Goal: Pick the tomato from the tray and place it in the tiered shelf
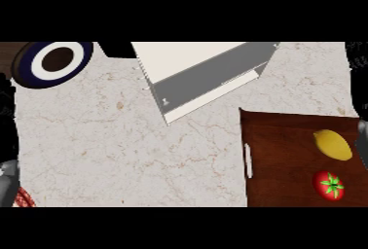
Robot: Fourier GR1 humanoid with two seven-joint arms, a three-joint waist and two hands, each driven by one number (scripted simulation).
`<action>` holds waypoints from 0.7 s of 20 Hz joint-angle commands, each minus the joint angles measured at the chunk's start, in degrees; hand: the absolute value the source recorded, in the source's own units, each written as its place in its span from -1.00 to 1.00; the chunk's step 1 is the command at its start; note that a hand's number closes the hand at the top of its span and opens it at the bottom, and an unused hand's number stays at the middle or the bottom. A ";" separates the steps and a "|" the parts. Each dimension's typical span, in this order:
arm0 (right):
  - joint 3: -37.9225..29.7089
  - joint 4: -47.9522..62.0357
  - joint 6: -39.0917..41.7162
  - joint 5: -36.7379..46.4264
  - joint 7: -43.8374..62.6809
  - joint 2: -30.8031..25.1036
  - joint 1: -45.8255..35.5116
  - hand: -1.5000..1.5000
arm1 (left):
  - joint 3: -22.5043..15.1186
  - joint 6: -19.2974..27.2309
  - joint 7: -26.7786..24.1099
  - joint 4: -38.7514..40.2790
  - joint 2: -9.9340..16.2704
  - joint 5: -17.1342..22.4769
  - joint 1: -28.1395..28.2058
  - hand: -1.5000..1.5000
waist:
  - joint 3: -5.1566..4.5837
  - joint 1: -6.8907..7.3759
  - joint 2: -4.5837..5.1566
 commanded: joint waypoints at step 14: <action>-21.01 6.51 1.18 -7.85 -0.99 -7.39 44.41 -1.00 | -6.92 -14.73 16.75 4.33 -10.86 14.36 12.90 0.00 | -0.06 -6.59 -1.93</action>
